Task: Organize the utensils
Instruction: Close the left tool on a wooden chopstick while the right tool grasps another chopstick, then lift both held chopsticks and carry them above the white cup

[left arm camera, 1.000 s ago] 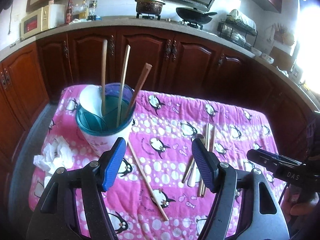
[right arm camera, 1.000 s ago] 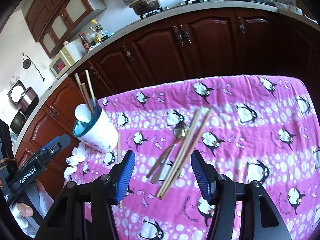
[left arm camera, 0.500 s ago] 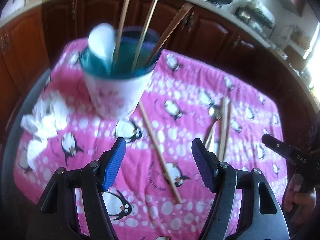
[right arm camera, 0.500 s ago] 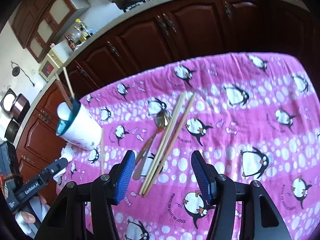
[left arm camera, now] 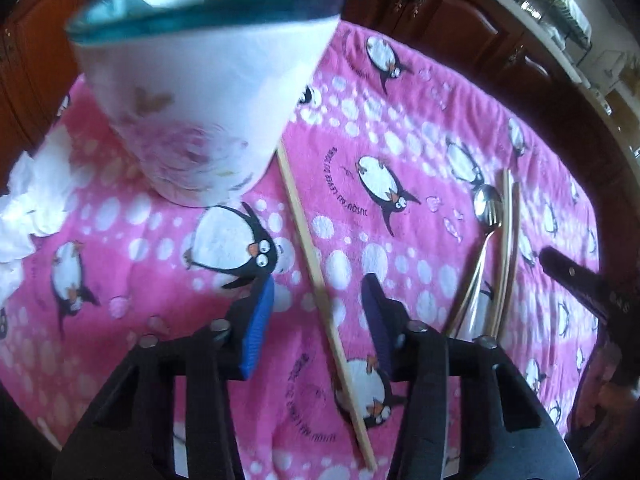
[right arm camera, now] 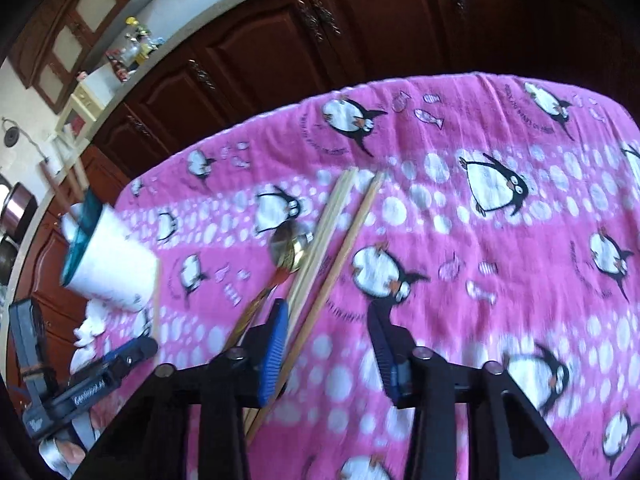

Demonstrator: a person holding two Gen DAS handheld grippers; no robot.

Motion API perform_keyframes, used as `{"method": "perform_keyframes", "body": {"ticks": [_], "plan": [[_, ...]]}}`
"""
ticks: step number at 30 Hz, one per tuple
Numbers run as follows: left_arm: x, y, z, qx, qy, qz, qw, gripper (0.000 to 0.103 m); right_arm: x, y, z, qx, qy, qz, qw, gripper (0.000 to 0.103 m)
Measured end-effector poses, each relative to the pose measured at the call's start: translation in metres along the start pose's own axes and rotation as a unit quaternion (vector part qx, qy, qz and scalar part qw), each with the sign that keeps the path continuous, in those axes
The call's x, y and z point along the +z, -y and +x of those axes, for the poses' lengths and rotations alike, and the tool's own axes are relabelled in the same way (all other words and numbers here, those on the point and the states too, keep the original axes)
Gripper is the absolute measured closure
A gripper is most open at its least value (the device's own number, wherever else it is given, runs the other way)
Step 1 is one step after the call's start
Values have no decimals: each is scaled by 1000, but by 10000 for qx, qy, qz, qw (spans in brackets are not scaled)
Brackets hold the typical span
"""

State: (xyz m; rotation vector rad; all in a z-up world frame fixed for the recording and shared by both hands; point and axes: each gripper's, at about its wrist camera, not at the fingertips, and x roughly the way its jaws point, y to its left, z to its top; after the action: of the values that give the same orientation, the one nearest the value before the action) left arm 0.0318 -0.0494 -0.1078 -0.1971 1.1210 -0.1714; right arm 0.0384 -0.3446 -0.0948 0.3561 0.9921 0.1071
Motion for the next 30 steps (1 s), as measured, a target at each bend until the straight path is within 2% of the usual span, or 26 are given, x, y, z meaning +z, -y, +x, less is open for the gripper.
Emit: {"method": "perform_keyframes", "body": {"ticks": [2,5,7,10,12,19,22,26,30], "plan": [[1,5,4,21,44,102,9999,69,9,5,11,-26,-45,98,9999,68],[3,12,9,22,43,239,9997,85,22,9,25,-112,-55,168,9998,74],[4,17,10,-31,42,339,9994,94,29,10,34,-109,-121,198,9997,85],[3,22,9,-261,-27,422,9988,96,36,7,46,-113,-228,140,9996,91],[1,25,6,-392,-71,452,9982,97,36,6,49,-123,-227,66,9996,91],[-20,26,-13,-561,-202,577,9966,97,22,10,21,284,-325,-25,9991,94],[-37,25,-21,-581,-275,695,9955,97,5,12,-2,511,-460,-126,9976,95],[-53,22,-24,-593,-433,724,9947,97,-30,14,-18,501,-766,-277,9954,95],[-58,22,-24,-601,-480,821,9936,97,-52,20,-11,332,-1129,-309,9926,95]]}}
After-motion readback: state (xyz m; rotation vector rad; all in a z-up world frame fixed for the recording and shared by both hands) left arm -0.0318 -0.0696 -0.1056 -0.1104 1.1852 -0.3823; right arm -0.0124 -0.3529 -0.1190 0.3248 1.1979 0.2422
